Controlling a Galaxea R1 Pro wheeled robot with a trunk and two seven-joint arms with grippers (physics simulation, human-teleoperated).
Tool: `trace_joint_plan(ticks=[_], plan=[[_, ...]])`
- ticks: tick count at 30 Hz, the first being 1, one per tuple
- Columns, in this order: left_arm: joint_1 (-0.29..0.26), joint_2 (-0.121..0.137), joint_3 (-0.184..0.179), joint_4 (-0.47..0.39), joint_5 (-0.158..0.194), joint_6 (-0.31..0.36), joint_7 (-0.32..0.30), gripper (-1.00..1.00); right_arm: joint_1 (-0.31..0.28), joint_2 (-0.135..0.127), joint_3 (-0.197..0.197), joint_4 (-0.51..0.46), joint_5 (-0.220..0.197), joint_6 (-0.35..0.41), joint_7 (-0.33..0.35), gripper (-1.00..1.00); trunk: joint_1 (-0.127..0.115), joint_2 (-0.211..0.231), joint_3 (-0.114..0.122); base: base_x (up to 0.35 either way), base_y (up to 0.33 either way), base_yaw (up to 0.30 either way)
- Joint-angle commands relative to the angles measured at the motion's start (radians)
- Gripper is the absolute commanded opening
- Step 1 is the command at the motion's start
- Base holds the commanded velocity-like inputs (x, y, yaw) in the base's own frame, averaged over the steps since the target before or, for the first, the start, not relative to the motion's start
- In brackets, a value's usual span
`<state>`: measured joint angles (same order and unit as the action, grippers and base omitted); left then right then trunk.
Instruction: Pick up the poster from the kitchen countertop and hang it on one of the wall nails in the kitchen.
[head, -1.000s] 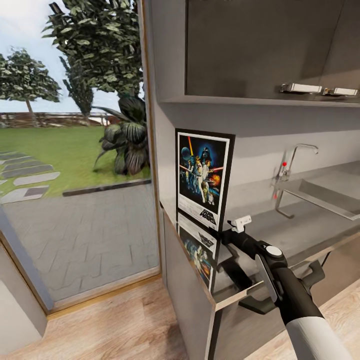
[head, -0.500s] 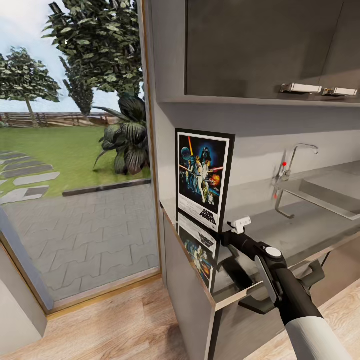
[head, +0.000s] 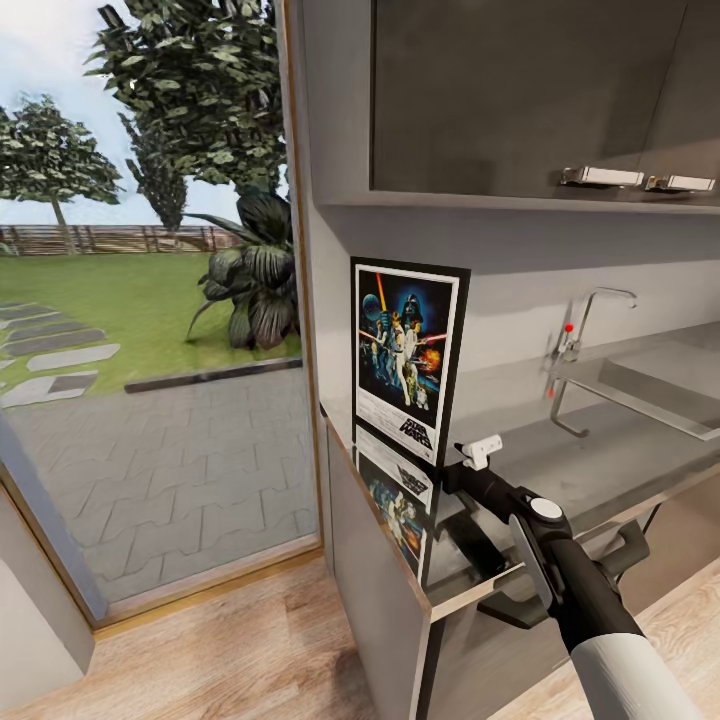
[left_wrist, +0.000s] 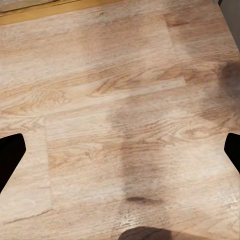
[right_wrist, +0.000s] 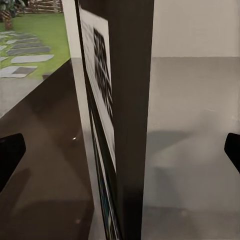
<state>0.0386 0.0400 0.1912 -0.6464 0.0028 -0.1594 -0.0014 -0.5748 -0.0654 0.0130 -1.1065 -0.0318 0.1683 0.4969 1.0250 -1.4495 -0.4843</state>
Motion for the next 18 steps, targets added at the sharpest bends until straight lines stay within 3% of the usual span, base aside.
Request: trace_joint_plan(ticks=[1, 18], plan=[[0.0, 0.0, 0.001, -0.001, 0.0, -0.002, 0.0, 1.0, 0.0, -0.001, 0.001, -0.001, -0.003, 0.007, 0.002, 1.0, 0.0, 0.0, -0.001, 0.0, 0.0, 0.0], [0.001, 0.0, 0.001, -0.001, 0.0, -0.002, 0.0, 1.0, -0.001, -0.001, 0.0, 0.061, -0.003, -0.028, 0.002, 1.0, 0.0, 0.0, -0.001, 0.0, 0.0, 0.0]])
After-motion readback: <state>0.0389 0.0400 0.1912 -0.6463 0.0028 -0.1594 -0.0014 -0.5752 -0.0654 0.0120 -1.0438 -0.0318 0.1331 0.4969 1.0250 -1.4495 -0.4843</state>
